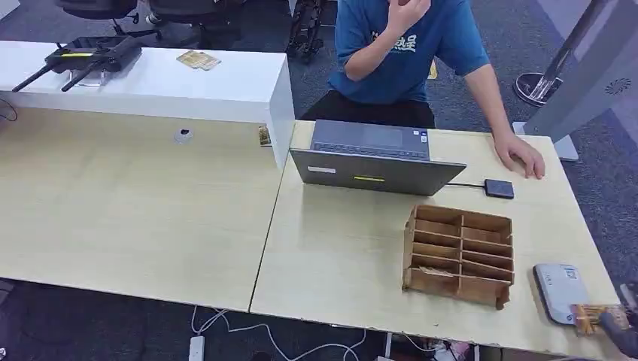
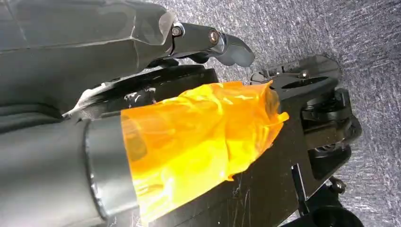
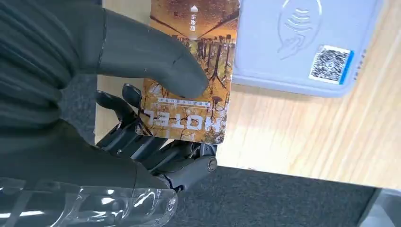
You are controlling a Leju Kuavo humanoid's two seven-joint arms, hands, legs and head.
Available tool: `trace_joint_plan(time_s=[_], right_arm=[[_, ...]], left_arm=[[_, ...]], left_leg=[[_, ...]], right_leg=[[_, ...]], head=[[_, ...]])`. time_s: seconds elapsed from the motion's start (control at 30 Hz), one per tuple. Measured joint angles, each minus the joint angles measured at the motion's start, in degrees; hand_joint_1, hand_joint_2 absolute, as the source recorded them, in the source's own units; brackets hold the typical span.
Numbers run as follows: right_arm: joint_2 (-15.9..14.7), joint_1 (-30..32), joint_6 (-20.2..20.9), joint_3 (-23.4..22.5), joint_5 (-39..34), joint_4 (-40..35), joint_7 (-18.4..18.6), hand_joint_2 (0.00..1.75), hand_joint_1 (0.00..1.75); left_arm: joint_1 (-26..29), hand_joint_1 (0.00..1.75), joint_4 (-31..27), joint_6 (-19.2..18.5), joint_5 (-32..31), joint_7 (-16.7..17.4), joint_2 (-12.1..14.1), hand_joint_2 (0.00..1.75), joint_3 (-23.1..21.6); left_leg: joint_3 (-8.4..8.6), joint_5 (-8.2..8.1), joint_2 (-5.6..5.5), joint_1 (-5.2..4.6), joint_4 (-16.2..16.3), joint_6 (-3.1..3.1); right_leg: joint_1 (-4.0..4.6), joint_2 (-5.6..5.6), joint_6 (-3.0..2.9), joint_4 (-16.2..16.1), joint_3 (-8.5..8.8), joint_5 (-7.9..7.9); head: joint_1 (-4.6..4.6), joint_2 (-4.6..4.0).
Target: Pass the card to the sensor for recognition and then transmit it.
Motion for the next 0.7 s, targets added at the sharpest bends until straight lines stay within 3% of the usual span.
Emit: trace_joint_plan(time_s=[0.33,0.7], right_arm=[[-3.2,-0.6,2.0,2.9,0.3,-0.2,1.6,1.75,1.75],[-4.3,-0.7,2.2,3.9,0.0,-0.4,1.7,1.75,1.75]], left_arm=[[0.0,0.00,0.0,0.0,-0.2,0.0,0.0,0.00,0.0],[0.0,0.00,0.0,0.0,-0.2,0.0,-0.1,0.00,-0.1]], left_leg=[[0.02,0.00,0.00,0.00,0.0,0.00],[0.03,0.00,0.00,0.00,0.0,0.00]], right_leg=[[0.00,0.00,0.00,0.0,0.01,0.00],[0.00,0.00,0.00,0.0,0.01,0.00]], head=[[0.00,0.00],[-0.02,0.00]])
